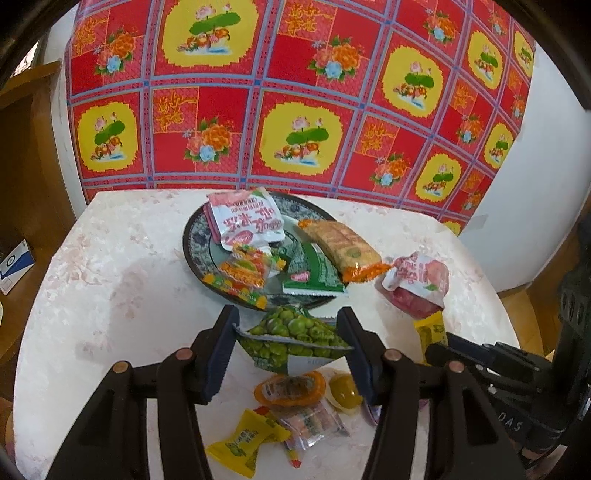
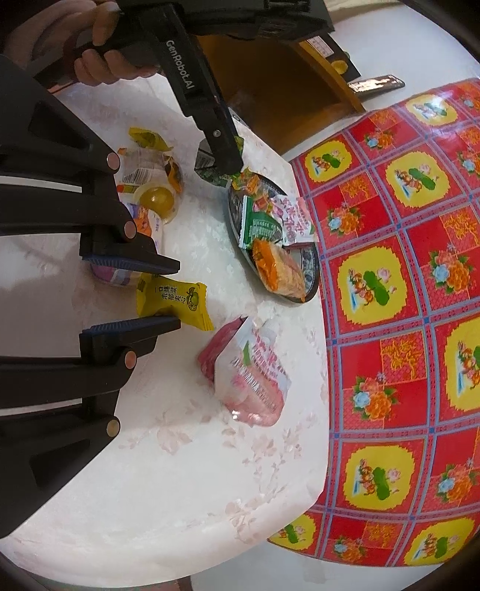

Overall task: Organize snacks
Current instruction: 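Grasp the green pea bag with the left gripper while the right gripper grasps the yellow candy, then place the pea bag on the plate with the left gripper while the right gripper carries the candy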

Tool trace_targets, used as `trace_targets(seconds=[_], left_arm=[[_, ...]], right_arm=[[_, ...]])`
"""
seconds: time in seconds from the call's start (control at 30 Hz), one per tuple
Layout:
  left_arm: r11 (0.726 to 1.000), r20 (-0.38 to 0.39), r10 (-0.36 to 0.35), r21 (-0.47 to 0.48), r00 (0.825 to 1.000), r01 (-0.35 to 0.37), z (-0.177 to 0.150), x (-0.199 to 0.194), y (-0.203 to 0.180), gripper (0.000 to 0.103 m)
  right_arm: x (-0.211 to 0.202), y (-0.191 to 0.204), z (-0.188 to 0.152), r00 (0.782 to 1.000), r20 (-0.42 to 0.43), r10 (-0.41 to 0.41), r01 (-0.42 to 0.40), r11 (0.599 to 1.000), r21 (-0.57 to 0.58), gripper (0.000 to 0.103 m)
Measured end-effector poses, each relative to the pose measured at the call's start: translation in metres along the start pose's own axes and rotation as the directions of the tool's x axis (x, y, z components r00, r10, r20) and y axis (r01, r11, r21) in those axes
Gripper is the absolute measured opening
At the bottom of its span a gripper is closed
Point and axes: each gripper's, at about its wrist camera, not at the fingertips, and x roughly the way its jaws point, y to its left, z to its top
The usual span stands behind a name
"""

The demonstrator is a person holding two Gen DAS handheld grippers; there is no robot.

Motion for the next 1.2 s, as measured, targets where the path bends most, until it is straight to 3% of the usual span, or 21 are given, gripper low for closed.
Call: trace_targets(seconds=[0.5,0.8,0.93,1.13,1.2], left_arm=[[0.999,0.015,-0.014,-0.039,1.0,0.015,0.022,-0.007,0.016,0.055],[1.0,0.033,0.0,-0.019,0.999,0.001,0.05,-0.006,0.022,0.055],[0.999,0.039,0.04,0.003,0.998,-0.041,0.059,0.007,0.027,0.055],[0.999,0.025,0.046,0.011,0.999,-0.047,0.068,0.035,0.04,0.055],[1.0,0.008,0.022,0.022,1.0,-0.022,0.071,0.045,0.042,0.055]], right_arm=[[0.003,0.019,0.015,0.999,0.006,0.041,-0.041,0.998,-0.041,0.021],[0.017,0.011,0.02,0.998,-0.041,0.038,-0.039,0.999,-0.023,0.021],[0.02,0.008,0.022,0.998,-0.058,0.015,-0.017,0.999,-0.029,0.021],[0.019,0.002,0.019,0.995,-0.095,-0.037,0.036,0.999,-0.016,0.022],[0.02,0.0,0.016,0.992,-0.116,-0.059,0.059,0.998,-0.003,0.03]])
